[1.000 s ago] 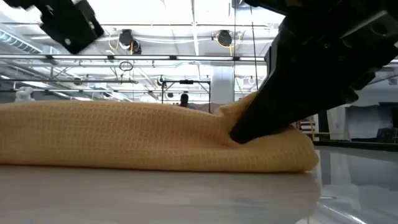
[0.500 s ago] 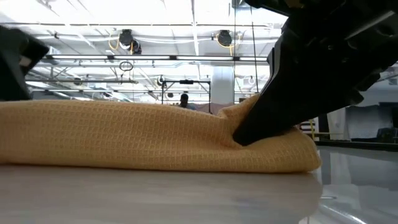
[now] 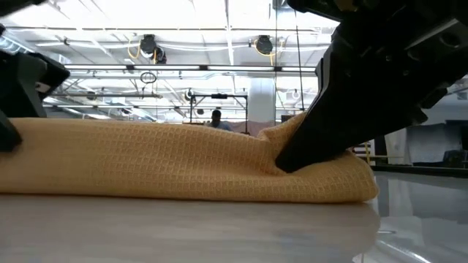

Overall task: Roll towel into tight, uniform cylinder
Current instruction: Roll the yellow towel

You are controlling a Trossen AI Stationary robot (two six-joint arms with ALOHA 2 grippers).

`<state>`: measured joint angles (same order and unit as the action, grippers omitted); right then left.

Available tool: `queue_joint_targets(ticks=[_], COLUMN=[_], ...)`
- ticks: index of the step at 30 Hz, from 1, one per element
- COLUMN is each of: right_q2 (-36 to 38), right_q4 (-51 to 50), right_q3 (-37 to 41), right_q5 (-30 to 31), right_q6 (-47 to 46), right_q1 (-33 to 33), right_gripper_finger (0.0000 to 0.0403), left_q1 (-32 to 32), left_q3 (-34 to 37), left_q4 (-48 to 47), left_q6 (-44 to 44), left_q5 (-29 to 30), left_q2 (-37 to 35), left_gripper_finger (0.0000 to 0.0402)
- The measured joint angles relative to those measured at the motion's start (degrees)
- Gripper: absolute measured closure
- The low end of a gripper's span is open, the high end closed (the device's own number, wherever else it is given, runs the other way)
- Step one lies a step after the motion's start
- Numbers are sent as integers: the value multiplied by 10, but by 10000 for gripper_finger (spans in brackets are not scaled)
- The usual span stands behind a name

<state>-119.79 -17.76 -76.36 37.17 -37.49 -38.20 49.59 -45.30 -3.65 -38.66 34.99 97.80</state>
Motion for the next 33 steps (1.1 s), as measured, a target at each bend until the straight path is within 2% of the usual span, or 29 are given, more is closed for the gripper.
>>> queue_joint_targets(ticks=[3, 8, 11, 18, 21, 28, 33], right_q2=[0, 2, 16, 49, 54, 53, 53], right_q4=[0, -3, -10, -9, -6, -19, -40], right_q3=[0, 0, 0, -1, -1, 5, 5], right_q5=[0, -2, -18, -92, -120, -135, -136], right_q6=[0, 5, 7, 43, 43, 19, -2], right_q1=[0, -2, -3, -3, -4, -5, -5], right_gripper_finger=[401, 401, 401, 401, 401, 401, 401], left_q1=[-12, -33, -39, -53, -72, -140, -160], left_q3=[0, 0, 0, 0, 0, 0, 0], left_q4=[-6, -5, -2, 3, 0, -47, -37], left_q6=[1, 5, 4, 1, -6, -31, -29], left_q5=[-26, -117, -151, -169, -194, -282, -327], left_q2=[0, -6, -32, -126, -148, -125, -92], left_gripper_finger=[318, 391, 389, 392, 393, 393, 394])
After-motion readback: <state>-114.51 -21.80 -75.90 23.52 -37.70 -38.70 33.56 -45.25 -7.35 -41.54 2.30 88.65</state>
